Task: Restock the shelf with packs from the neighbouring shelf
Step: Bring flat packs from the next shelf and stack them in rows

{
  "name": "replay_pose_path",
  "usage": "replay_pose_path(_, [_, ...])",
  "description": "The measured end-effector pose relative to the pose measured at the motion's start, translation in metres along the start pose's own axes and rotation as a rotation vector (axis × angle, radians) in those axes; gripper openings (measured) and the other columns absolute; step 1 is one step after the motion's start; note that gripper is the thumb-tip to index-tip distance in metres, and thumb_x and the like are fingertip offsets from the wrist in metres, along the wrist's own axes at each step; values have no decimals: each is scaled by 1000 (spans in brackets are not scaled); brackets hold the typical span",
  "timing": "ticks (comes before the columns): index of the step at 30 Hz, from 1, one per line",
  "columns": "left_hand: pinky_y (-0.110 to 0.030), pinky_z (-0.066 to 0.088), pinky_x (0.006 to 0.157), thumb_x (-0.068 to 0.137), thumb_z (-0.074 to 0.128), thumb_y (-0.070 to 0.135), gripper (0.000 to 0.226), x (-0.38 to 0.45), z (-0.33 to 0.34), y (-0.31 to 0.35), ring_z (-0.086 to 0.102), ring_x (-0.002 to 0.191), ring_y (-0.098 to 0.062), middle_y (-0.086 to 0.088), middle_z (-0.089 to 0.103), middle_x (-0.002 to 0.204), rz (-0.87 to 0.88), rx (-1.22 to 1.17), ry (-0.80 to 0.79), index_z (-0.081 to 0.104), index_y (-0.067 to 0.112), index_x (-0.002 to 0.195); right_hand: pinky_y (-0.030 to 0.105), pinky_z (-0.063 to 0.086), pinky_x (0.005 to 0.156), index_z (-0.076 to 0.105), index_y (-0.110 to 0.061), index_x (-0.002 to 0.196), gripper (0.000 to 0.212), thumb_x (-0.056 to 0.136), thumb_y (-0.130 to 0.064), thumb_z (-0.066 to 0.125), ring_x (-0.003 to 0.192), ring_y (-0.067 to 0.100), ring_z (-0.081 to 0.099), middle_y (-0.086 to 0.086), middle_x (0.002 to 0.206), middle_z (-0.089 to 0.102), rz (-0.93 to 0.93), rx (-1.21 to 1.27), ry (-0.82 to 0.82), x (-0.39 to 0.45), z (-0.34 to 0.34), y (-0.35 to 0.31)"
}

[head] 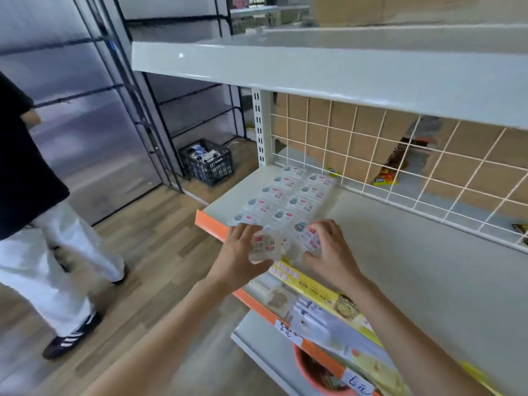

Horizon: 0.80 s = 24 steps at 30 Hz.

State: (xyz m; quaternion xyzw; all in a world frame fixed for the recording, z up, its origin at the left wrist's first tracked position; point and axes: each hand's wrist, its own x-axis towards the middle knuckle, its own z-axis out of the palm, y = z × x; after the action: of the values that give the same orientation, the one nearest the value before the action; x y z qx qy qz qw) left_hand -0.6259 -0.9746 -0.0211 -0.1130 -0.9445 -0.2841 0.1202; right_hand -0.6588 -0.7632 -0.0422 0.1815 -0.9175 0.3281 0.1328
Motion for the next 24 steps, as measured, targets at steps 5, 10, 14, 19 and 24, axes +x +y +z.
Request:
replay_pose_path(5, [-25, 37, 92, 69, 79, 31, 62, 39, -9, -22, 42, 109, -20, -4, 51, 117, 30, 17, -27, 52, 12, 122, 36, 41, 86, 58, -4, 103, 45, 61, -19, 59, 104, 32, 51, 13, 112, 54, 3, -28, -12, 34, 8, 3])
replay_pose_path(10, [-24, 34, 92, 73, 77, 30, 52, 94, -2, -43, 45, 113, -21, -5, 53, 122, 84, 54, -140, 56, 13, 118, 37, 40, 81, 58, -9, 104, 40, 67, -22, 58, 109, 29, 49, 6, 115, 55, 59, -141, -87, 52, 18, 10])
replay_pose_path(14, [-40, 40, 95, 71, 78, 28, 37, 134, 9, -61, 47, 113, -29, -8, 55, 119, 157, 98, -181, 69, 19, 105, 40, 48, 69, 63, -13, 94, 38, 57, -11, 71, 99, 24, 45, 7, 105, 59, 27, -293, 41, 63, 21, 12])
replay_pose_path(19, [-39, 44, 85, 76, 74, 23, 31, 178, 21, -63, 47, 99, -26, -6, 55, 101, 245, 105, -154, 69, 20, 107, 32, 49, 59, 69, -19, 90, 49, 47, -3, 82, 83, 23, 52, 3, 91, 60, 137, -553, 48, 88, 26, 14])
replay_pose_path(24, [-30, 31, 105, 90, 57, 22, 45, 208, 40, -60, 36, 124, -24, -8, 48, 132, 332, 89, -217, 47, 10, 133, 34, 37, 97, 32, -17, 139, 49, 93, -25, 44, 123, 24, 30, 5, 135, 33, 373, -613, -72, 126, 33, 21])
